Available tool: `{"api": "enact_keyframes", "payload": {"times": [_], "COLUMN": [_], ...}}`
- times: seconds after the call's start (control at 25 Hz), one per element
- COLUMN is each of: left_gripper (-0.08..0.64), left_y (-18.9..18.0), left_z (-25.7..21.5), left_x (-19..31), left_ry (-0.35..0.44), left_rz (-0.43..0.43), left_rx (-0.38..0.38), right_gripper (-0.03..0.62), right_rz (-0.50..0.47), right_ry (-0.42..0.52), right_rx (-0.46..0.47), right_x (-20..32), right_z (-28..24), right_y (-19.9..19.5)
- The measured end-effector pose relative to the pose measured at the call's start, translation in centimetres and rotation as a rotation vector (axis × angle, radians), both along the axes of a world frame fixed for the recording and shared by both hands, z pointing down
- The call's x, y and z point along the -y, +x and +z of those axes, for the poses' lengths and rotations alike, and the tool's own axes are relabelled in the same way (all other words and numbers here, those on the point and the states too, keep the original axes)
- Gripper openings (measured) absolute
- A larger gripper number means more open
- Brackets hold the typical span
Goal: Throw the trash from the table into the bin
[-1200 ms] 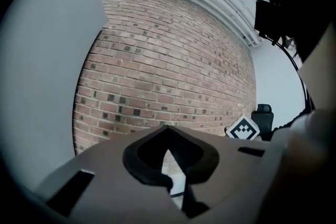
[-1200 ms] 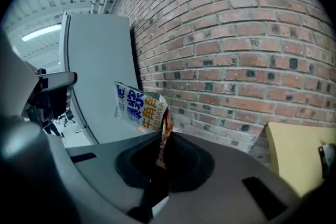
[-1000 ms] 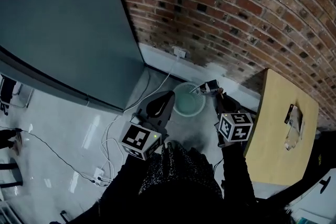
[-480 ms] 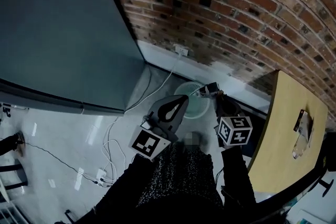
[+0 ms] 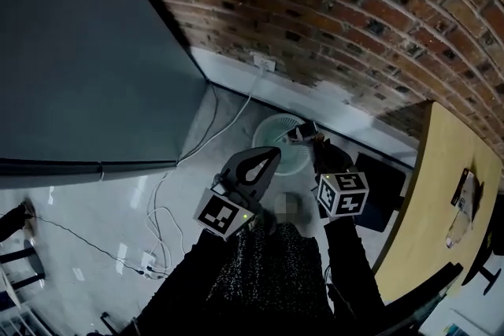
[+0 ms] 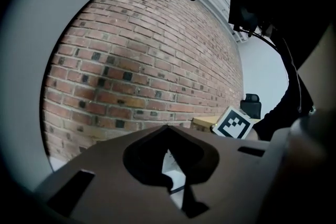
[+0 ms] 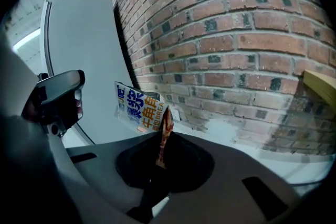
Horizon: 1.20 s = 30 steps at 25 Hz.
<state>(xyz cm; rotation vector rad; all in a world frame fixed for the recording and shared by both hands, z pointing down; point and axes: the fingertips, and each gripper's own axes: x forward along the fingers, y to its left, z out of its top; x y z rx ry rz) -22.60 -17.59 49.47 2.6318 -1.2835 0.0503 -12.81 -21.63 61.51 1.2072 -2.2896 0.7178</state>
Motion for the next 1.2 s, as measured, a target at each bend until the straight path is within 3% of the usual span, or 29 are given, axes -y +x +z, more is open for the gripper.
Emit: {"api": "enact_keyframes", "payload": {"times": [0.4,0.84,1.2], "left_gripper": [0.005,0.005,0.005], "left_y": [0.6,3.4,4.0], "left_z": [11.1,20.9,26.4], "left_x": [1.5,2.3,2.3], "left_ry": [-0.148,-0.220,-0.279], "left_rz": [-0.001,0.100,0.112], "left_rx": [0.023,0.094,0.113], "right_gripper": [0.025,0.025,0.025], "right_rz": [0.025,0.011,0.024], "right_ry": [-0.104,-0.203,-0.239], "right_rx": [0.009,-0.017,-0.021], "right_x": [0.5,-0.5,0.1], "right_z": [9.6,19.2,24.1], "right_y": [-0.1,-0.6,-0.5]}}
